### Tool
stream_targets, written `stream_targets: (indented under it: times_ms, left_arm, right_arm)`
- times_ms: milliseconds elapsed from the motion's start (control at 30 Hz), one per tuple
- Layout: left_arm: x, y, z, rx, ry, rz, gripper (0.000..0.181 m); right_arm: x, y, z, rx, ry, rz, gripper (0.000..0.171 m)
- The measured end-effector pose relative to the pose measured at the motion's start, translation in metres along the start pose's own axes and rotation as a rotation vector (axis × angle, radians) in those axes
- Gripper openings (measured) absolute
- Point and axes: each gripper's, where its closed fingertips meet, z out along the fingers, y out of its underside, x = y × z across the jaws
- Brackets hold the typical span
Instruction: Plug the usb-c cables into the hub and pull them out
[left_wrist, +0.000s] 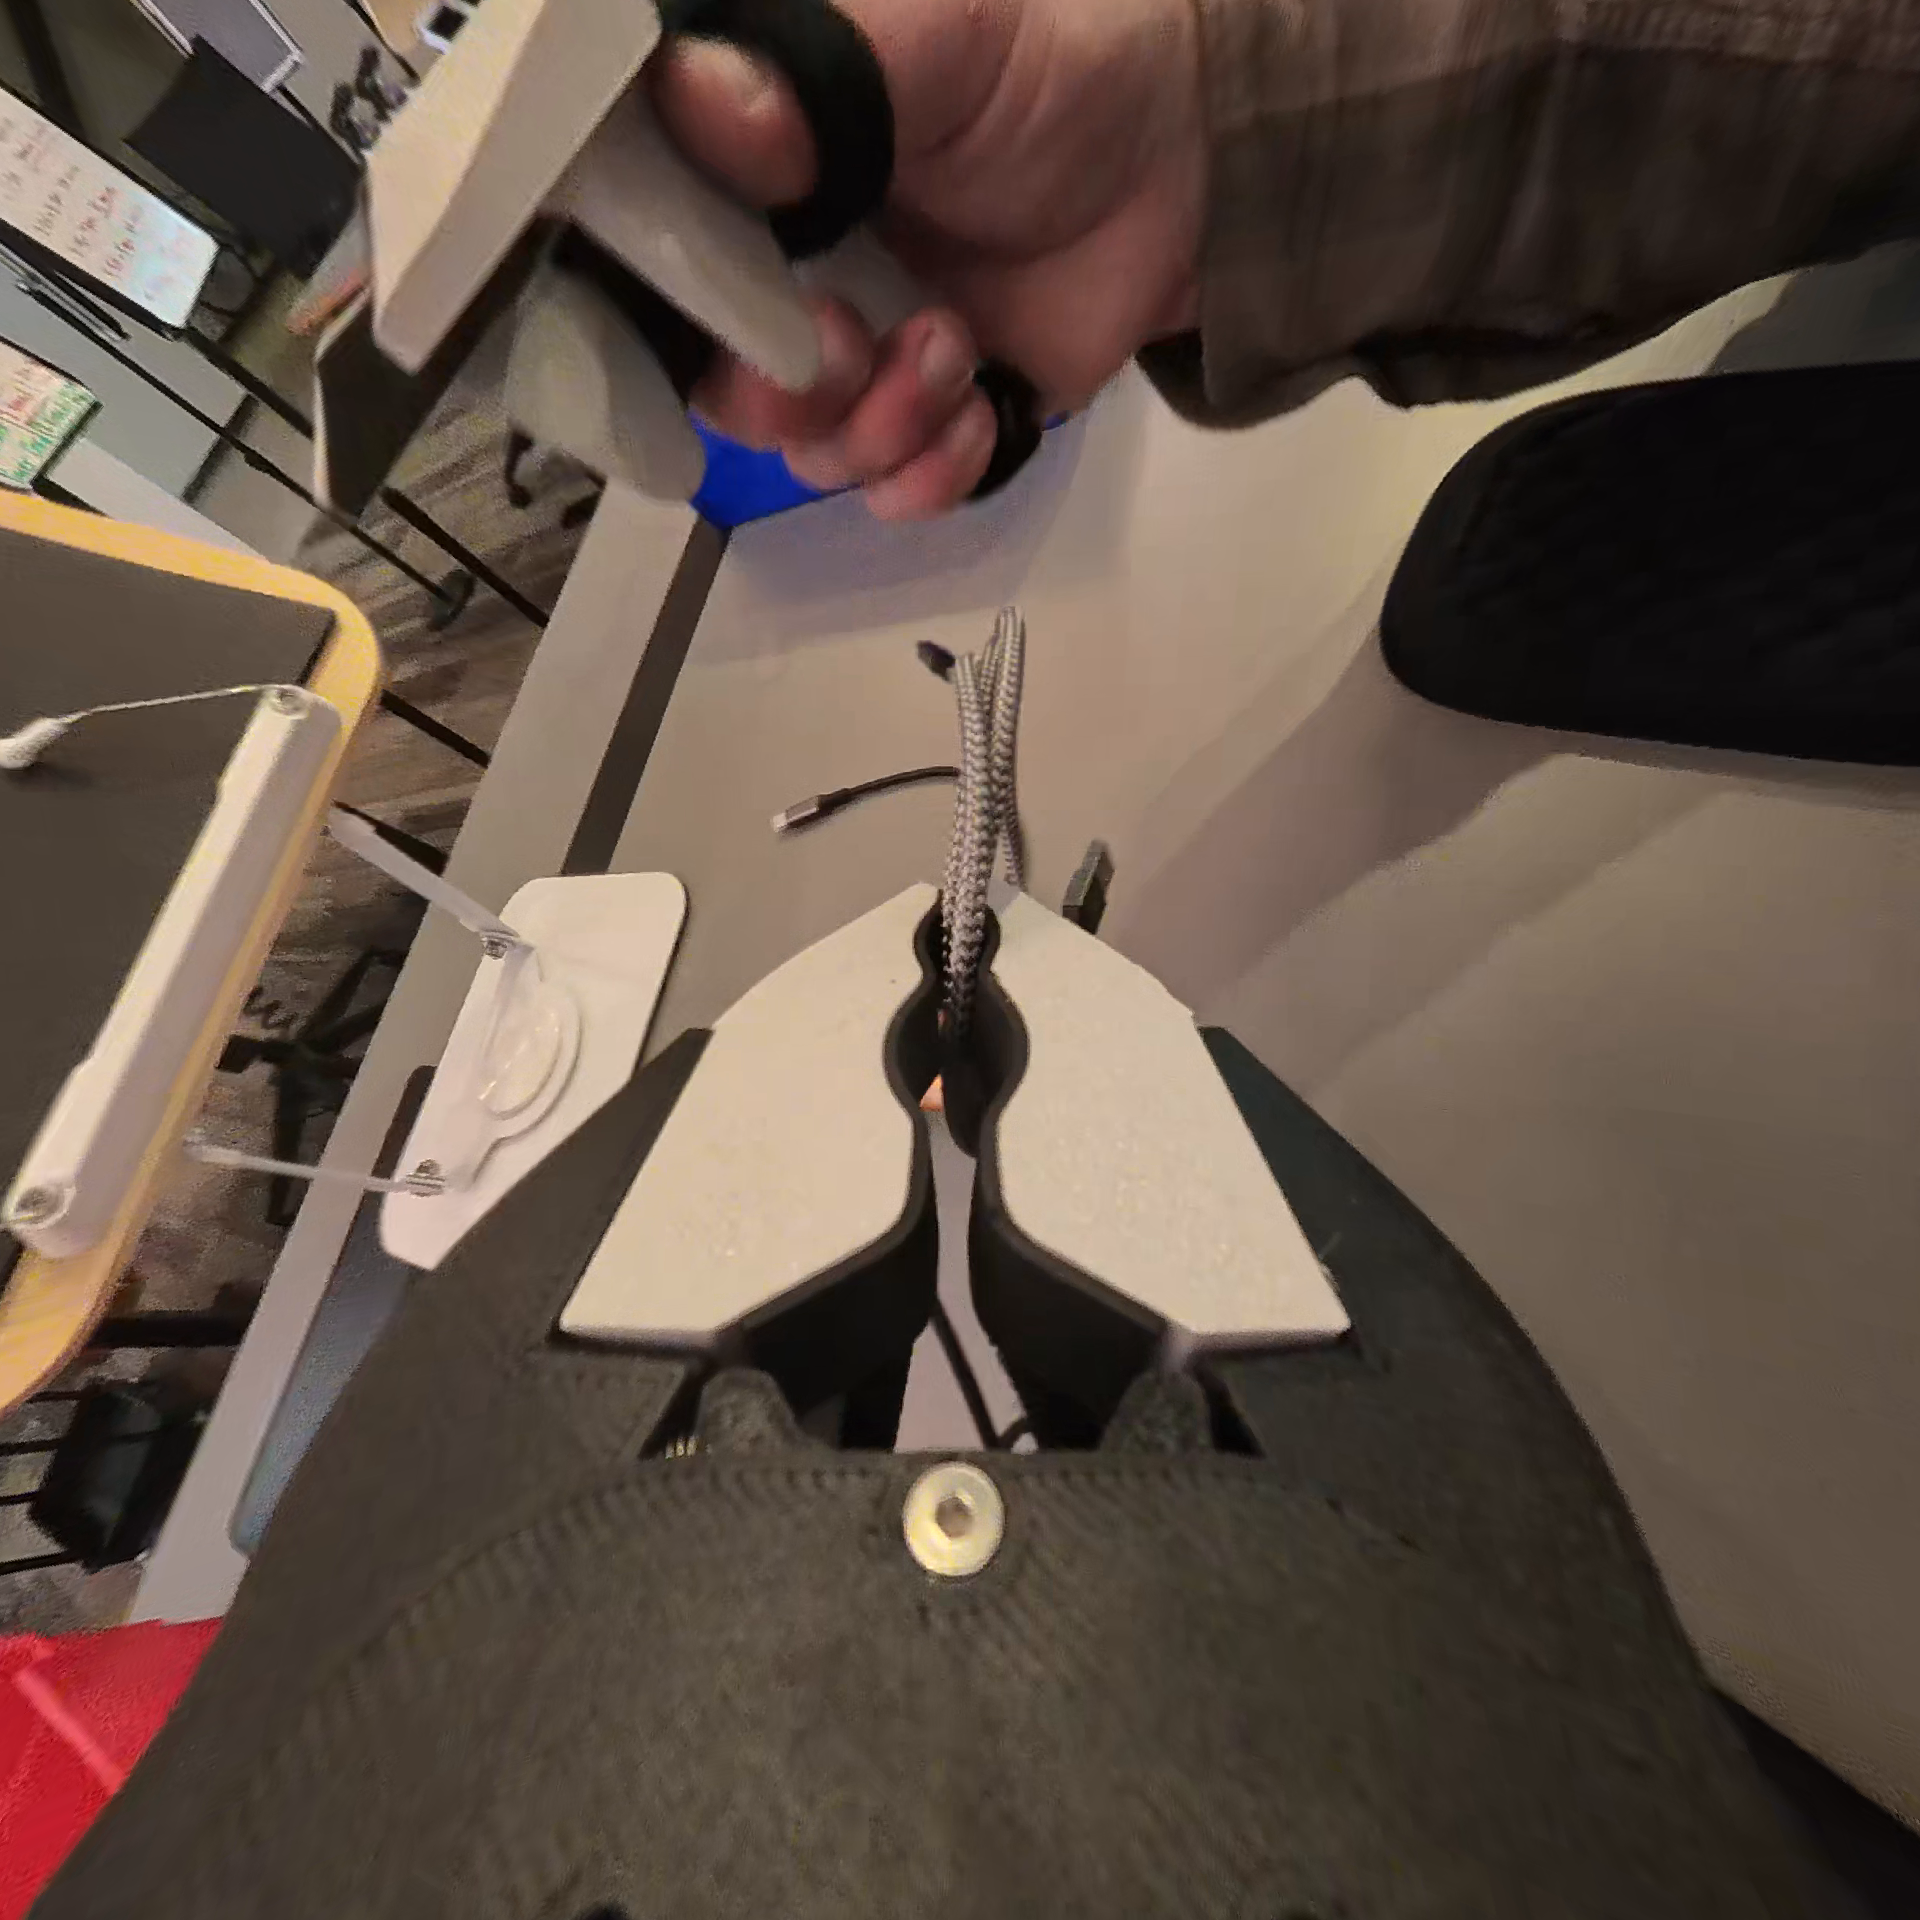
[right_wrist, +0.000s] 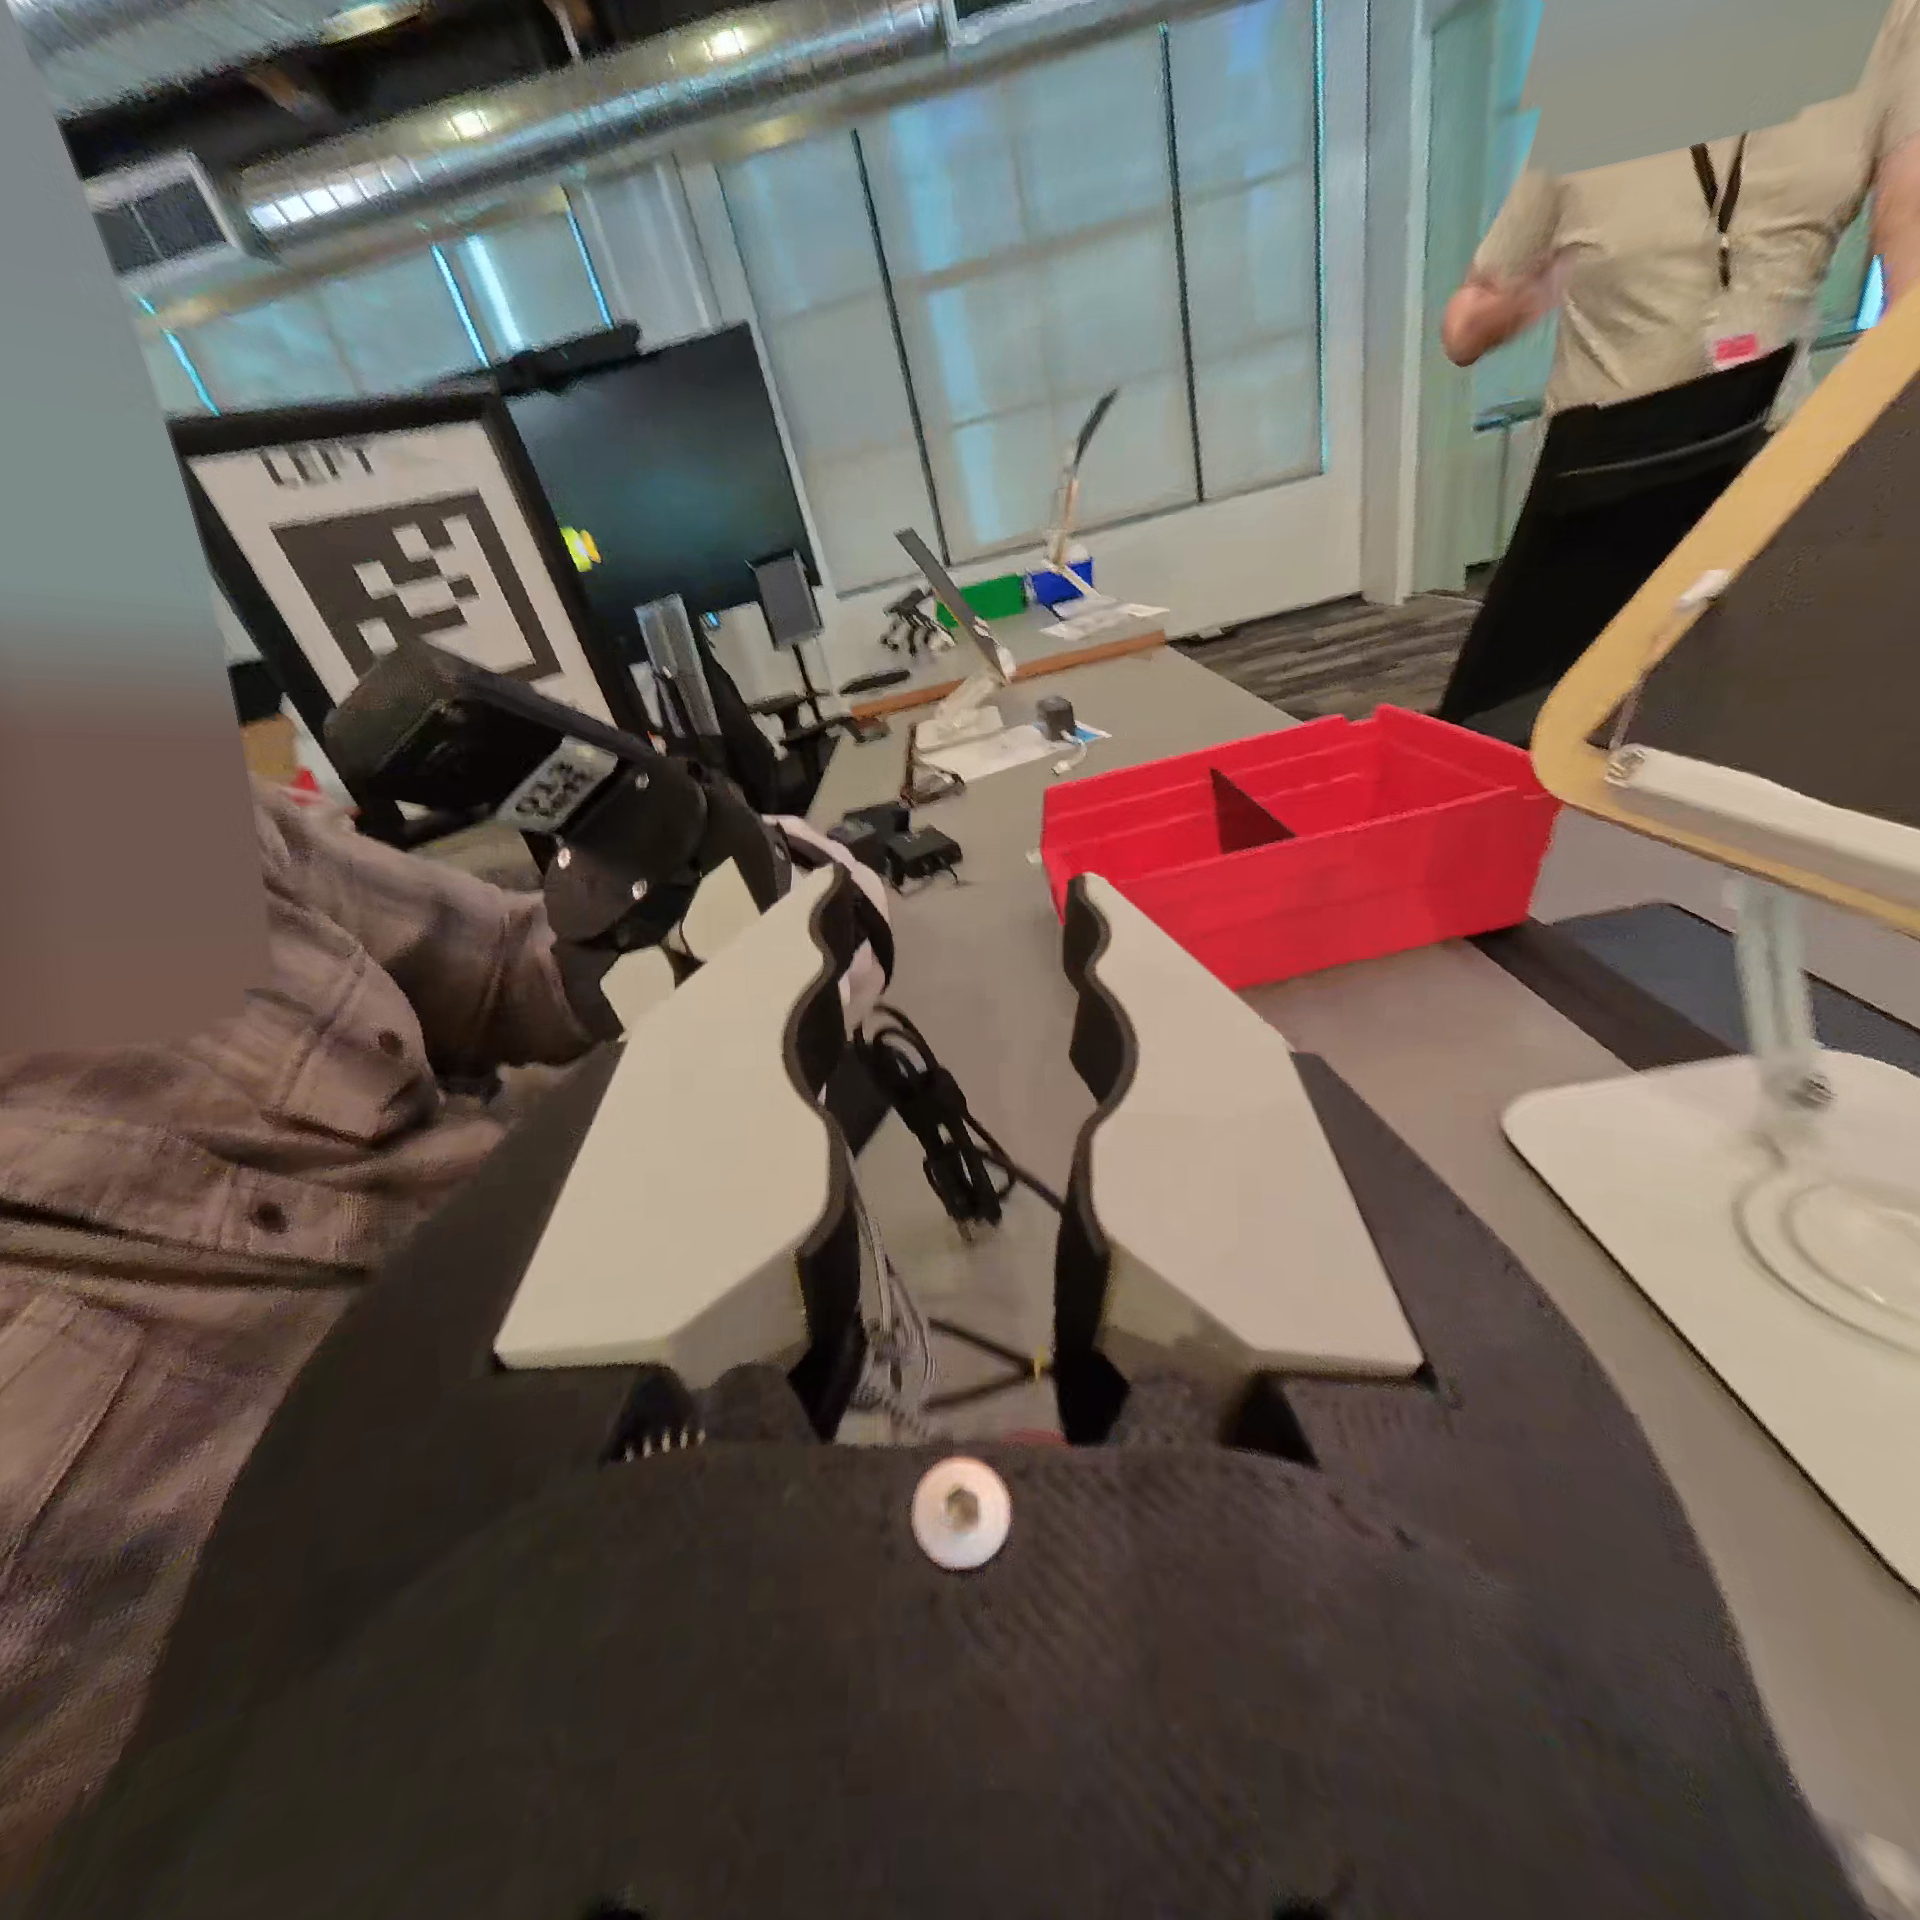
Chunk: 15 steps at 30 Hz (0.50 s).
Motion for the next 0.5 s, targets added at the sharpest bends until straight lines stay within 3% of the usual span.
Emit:
stream_targets:
  times_ms: [167, 500]
  left_arm:
    - [0.026, 0.01, 0.014, -0.108, 0.006, 0.011, 0.0]
    - [0.104, 0.056, 0.045, -0.416, -0.027, 0.101, 0.0]
  right_arm:
    - [-0.008, 0.039, -0.042, -0.204, 0.135, -0.022, 0.036]
    - [-0.025, 0.169, -0.079, -0.612, 0.322, 0.139, 0.034]
